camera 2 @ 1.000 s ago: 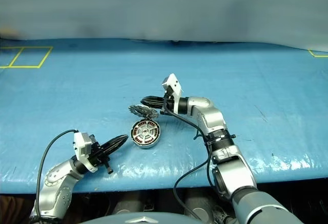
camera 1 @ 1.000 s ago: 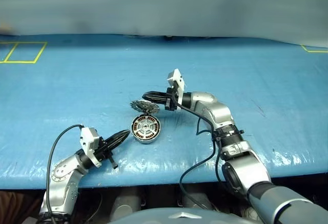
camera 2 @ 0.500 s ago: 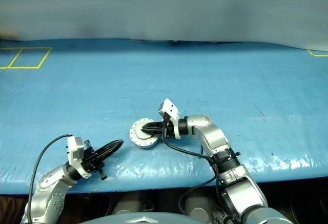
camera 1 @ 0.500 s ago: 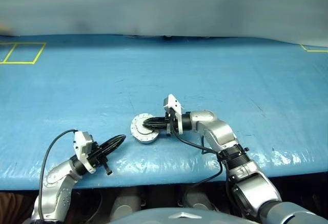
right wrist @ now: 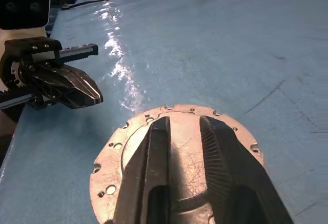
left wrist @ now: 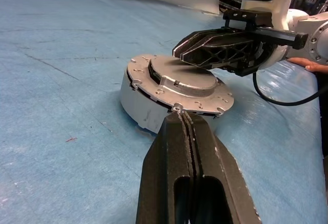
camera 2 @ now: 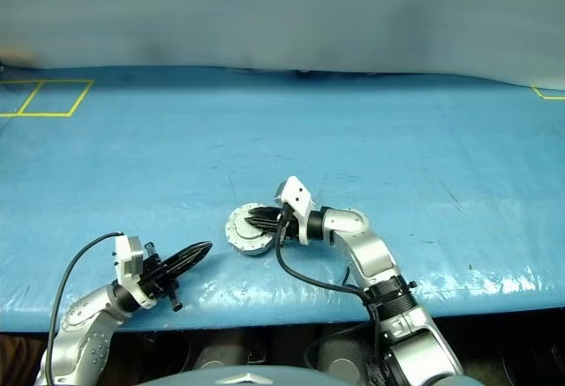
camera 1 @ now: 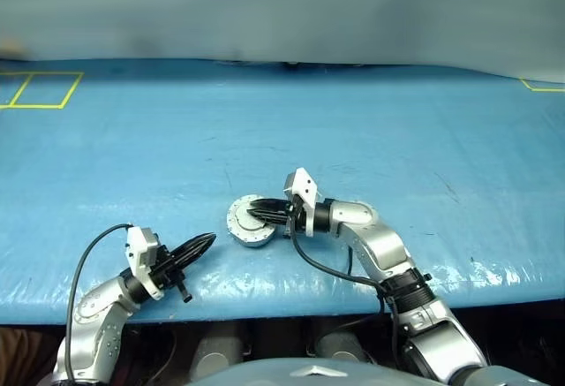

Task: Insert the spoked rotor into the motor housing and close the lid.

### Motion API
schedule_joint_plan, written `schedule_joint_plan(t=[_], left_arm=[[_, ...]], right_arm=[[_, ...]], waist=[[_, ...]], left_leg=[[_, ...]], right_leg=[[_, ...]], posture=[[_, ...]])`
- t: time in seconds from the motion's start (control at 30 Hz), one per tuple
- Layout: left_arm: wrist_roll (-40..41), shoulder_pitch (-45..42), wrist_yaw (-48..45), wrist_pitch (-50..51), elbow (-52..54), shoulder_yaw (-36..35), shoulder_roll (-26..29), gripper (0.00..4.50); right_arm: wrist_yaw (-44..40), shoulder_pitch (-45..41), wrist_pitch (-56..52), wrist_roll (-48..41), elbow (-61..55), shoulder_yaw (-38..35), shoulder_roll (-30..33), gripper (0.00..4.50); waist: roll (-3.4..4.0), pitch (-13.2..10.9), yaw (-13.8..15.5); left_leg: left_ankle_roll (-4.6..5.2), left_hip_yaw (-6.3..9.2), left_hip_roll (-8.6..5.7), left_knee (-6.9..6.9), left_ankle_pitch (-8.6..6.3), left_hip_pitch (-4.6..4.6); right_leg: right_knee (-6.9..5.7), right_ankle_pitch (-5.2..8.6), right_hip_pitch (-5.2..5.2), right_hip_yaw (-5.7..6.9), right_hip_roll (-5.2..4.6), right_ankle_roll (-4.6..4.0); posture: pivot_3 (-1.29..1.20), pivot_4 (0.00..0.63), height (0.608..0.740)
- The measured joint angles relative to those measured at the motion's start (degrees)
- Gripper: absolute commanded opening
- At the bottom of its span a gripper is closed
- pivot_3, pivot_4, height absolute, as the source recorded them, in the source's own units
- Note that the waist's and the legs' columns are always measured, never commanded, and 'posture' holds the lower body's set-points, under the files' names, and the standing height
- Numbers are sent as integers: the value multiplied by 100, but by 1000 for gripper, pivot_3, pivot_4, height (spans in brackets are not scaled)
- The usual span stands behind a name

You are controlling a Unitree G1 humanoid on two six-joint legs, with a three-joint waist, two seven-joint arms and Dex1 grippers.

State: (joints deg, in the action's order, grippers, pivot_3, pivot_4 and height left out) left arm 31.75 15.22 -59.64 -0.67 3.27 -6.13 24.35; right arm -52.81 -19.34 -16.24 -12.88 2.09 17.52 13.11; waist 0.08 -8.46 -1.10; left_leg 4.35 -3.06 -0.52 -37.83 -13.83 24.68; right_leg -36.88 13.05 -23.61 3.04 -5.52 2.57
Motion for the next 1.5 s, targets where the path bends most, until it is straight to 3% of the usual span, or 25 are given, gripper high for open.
schedule_joint_plan(t=[0.27, 0.67, 0.83, 0.87, 1.5], left_arm=[[-25, -43, -43, -6, -6, 50, -64, 0], [-31, -23, -44, -8, -7, 52, -64, 0], [-36, -12, -43, -32, -8, 52, -64, 0], [-37, -11, -43, -36, -9, 52, -64, 0], [-197, -18, -34, -105, -68, 66, -165, 0]], right_arm=[[291, 87, 130, 336, -589, 315, 85, 4260], [628, 41, 435, 921, -49, 661, 7, 4260], [609, 42, 430, 892, -33, 658, 23, 3046], [598, 46, 423, 868, -33, 654, 31, 3007], [697, 34, 204, 879, -102, 644, 19, 3007]], waist=[[0, 0, -4], [-1, 0, 16], [-1, 0, 28], [-1, 0, 30], [-1, 0, 38]], left_leg=[[0, 0, 1, -2, 1, -1], [17, 0, 1, -6, 12, -2], [17, 0, 1, -8, 12, -3], [17, 0, 1, -8, 12, -3], [16, 0, 2, -10, 11, -5]], right_leg=[[0, 0, 2, 2, 2, 0], [-1, 0, 6, 6, 7, 1], [-1, 0, 7, 7, 7, 1], [-1, 0, 7, 7, 7, 1], [-2, 0, 9, 7, 8, 1]], posture=[[0, 150, 740], [0, 150, 740], [0, 150, 740], [0, 150, 740], [0, 150, 740]])
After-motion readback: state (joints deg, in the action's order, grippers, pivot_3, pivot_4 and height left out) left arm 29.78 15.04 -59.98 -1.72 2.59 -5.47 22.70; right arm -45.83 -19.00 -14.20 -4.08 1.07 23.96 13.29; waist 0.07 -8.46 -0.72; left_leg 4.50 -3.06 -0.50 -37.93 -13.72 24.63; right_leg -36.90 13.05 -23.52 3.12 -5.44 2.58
